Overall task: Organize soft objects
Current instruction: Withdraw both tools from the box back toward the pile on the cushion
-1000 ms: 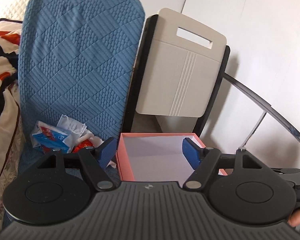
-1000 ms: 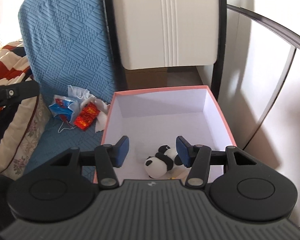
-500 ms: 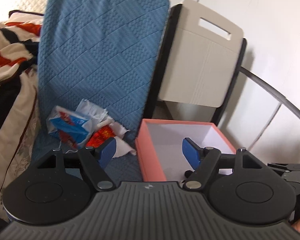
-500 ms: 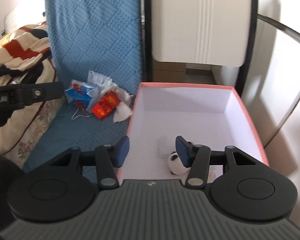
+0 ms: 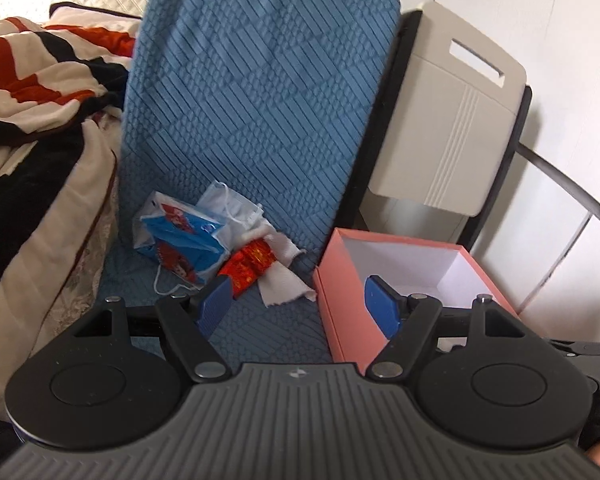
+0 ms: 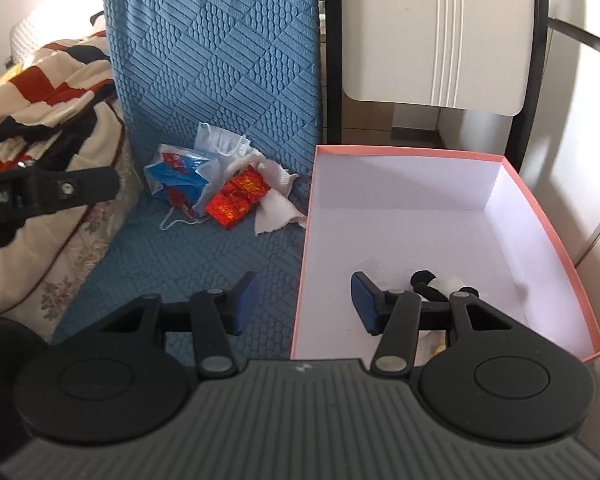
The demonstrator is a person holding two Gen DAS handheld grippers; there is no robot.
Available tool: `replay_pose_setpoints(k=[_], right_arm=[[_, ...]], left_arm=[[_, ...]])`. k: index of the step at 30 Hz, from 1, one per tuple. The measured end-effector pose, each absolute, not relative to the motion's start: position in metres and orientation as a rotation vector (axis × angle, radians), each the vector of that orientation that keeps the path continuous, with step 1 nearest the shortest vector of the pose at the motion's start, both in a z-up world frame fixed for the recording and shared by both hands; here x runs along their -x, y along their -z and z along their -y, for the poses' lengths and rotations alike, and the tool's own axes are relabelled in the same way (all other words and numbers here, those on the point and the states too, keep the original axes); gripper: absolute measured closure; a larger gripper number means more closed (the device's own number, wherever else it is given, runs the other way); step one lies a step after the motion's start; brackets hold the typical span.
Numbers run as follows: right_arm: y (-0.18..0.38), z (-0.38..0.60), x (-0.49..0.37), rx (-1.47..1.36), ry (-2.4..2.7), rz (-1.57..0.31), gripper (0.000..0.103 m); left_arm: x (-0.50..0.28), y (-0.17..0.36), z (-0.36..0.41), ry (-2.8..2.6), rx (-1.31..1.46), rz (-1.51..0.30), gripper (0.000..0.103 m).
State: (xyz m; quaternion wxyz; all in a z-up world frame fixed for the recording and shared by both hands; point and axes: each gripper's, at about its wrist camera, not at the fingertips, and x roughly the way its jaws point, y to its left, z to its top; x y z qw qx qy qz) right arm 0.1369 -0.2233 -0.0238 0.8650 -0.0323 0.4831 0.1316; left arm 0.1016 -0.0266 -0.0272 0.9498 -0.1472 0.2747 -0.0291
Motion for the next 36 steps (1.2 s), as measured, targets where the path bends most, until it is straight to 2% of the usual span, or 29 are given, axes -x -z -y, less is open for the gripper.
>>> replay_pose_setpoints(k=[21, 36], right_arm=[[0.052, 0.190, -0.110, 0.086, -0.277, -1.033, 0.051], [0.078, 0.181, -0.109, 0.079, -0.283, -1.056, 0.051]], left_arm=[[-0.079, 0.070, 0.002, 0.062, 0.277, -0.577, 0.026], [-0.113, 0.116, 0.000, 0.007, 0.175, -0.629, 0.026]])
